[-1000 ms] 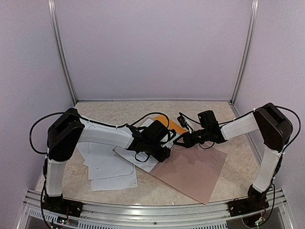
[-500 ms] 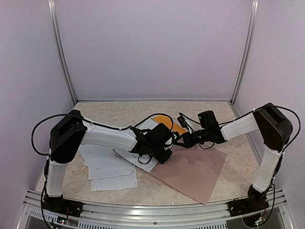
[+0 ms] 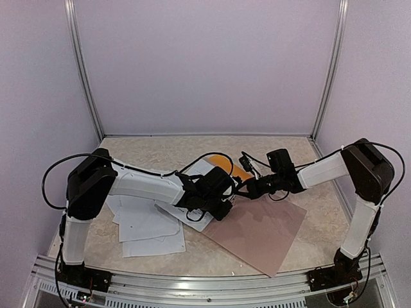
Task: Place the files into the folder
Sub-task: Clamp the file and folder together.
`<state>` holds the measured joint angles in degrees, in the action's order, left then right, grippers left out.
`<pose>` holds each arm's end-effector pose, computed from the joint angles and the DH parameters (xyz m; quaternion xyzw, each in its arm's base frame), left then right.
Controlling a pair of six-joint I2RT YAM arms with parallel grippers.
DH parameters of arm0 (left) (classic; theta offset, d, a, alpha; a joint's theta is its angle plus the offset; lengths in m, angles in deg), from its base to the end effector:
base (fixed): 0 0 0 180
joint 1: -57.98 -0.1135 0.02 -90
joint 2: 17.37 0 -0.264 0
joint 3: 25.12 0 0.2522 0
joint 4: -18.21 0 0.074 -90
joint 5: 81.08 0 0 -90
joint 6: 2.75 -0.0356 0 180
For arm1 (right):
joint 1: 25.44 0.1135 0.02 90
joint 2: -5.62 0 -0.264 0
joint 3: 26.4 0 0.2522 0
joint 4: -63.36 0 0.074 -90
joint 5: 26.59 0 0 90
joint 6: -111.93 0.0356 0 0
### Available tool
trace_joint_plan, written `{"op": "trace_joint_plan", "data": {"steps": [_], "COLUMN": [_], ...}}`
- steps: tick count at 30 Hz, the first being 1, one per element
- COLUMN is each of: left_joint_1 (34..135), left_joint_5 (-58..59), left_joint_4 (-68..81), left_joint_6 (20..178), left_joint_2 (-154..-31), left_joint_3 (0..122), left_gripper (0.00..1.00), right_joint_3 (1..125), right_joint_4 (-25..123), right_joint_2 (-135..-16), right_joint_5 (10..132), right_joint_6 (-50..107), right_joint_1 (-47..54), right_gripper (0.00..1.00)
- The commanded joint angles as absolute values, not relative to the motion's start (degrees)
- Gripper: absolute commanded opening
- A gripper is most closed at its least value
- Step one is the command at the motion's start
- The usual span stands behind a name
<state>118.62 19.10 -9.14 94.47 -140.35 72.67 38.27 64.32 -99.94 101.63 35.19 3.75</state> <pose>0.2302 -0.3963 0.1411 0.3985 0.8555 -0.1088 0.3123 0.3032 0.1946 0.1373 -0.2558 0.8287 0.4213 0.2653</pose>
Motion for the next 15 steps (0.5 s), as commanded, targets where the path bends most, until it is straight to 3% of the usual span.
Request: {"op": "trace_joint_plan", "data": {"steps": [1,15], "left_joint_1": [118.8,117.8], "left_joint_5": [19.5,20.1], "left_joint_4": [-11.9,-11.1], "left_joint_6": [95.7,96.1], "left_joint_2": [-140.9,-139.8], "left_joint_3": [69.1,67.0], "left_gripper": [0.24,0.31], "right_joint_3": [36.8,37.3], "right_joint_4": [59.0,58.8], "right_joint_2": [-102.4,-103.9], "right_joint_5": [98.8,98.7], "right_joint_6": [34.4,34.1], "right_joint_1": [3.4,3.5], "right_gripper": [0.00,0.00]}}
